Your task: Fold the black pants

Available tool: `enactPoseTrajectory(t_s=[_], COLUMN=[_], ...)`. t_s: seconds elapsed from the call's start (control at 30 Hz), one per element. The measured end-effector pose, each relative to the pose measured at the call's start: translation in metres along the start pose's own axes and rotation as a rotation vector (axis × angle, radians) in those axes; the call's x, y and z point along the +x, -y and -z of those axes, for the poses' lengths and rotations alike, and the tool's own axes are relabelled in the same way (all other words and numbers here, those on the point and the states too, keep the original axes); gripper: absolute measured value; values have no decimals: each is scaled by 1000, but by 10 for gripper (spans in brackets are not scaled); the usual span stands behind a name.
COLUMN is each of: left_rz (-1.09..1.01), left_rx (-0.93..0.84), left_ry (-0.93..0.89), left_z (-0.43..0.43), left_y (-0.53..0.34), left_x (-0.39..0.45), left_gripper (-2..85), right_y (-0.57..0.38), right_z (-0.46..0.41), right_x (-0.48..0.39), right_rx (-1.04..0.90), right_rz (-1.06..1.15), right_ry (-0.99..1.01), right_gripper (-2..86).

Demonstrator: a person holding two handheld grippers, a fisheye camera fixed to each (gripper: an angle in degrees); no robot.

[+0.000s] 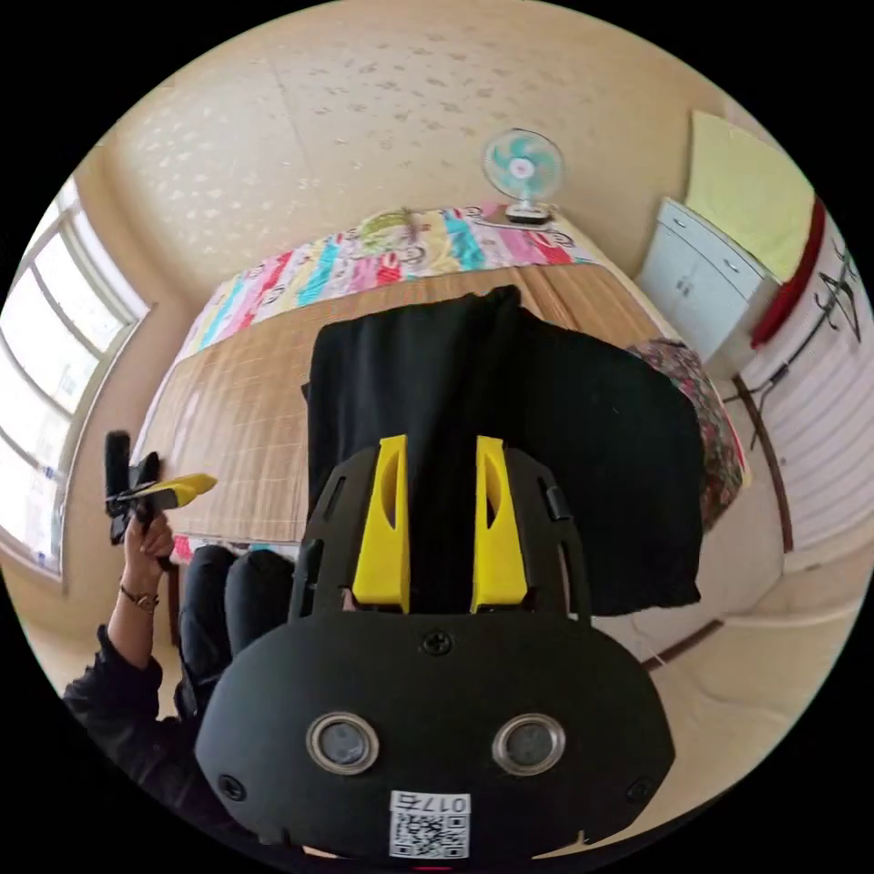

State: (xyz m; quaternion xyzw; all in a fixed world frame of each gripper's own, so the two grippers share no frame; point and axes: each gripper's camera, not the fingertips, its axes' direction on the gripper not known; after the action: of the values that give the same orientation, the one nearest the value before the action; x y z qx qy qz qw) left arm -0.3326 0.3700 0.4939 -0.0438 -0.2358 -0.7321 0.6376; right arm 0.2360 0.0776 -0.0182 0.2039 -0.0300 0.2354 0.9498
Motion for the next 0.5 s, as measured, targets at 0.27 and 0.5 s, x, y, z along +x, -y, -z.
enactPoseTrajectory(t_s=[0.27, 0.5], left_rz=[-15, 88], left_rx=[155, 633], left_ry=[395, 604], left_z=[109, 274], left_y=[-172, -368], left_x=[-4, -13], left_gripper=[95, 21], right_y=[-170, -275], right_z=[-4, -19], right_x=[5, -99], right_rx=[186, 252], right_rz=[-28, 169], right_ry=[473, 1142], right_gripper=[28, 6])
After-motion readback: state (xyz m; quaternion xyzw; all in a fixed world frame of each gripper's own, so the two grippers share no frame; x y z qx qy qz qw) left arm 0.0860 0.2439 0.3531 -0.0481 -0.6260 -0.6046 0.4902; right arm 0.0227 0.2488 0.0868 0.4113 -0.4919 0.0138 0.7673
